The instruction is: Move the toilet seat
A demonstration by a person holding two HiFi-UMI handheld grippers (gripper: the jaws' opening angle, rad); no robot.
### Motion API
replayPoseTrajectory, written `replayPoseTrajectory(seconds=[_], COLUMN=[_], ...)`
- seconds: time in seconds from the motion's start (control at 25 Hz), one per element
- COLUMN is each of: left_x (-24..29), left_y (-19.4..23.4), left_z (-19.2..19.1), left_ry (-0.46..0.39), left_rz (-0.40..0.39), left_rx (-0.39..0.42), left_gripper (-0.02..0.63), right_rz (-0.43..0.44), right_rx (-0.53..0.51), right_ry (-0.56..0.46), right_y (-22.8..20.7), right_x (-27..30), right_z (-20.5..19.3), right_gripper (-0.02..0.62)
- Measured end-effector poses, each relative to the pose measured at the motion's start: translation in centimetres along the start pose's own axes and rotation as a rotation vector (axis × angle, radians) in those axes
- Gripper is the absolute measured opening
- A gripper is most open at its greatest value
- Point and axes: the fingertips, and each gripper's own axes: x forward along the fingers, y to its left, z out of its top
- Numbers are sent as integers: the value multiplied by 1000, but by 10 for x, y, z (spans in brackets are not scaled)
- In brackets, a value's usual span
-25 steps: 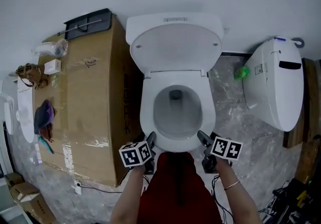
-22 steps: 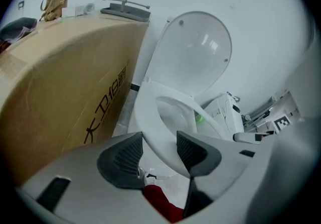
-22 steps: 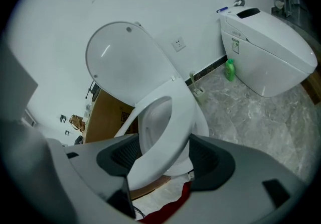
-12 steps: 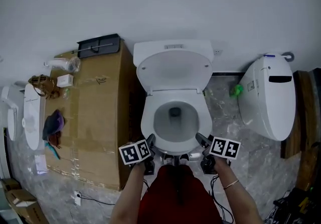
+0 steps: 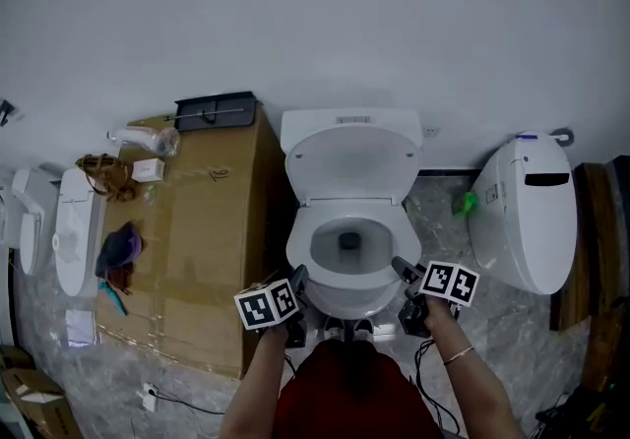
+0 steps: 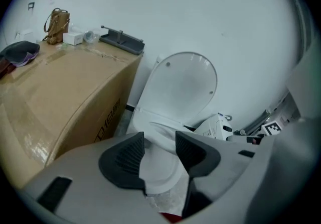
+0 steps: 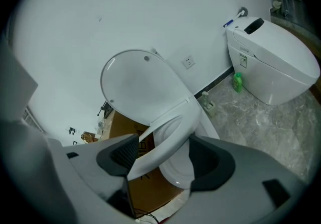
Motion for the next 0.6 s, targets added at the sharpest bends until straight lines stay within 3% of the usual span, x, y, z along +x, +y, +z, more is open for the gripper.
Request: replayPoseTrajectory(seconds=[0.16,0.36,0.6], left_x=[-23,-19,0], left_y=[-4,-21,-44], left_z=[3,5,29], left_ry=[-70,-76,-106], left_rz=[-17,-38,-61], left_rx=[47,193,265], left_gripper=[206,206,188], right_rz=[21,34,53], right_rx=[-7,0,40], right_ry=[-22,-57,-89], right_y=[12,25,33], right_x=[-2,-4,-4], right_z=[18,37,51], right_gripper=[305,305,305])
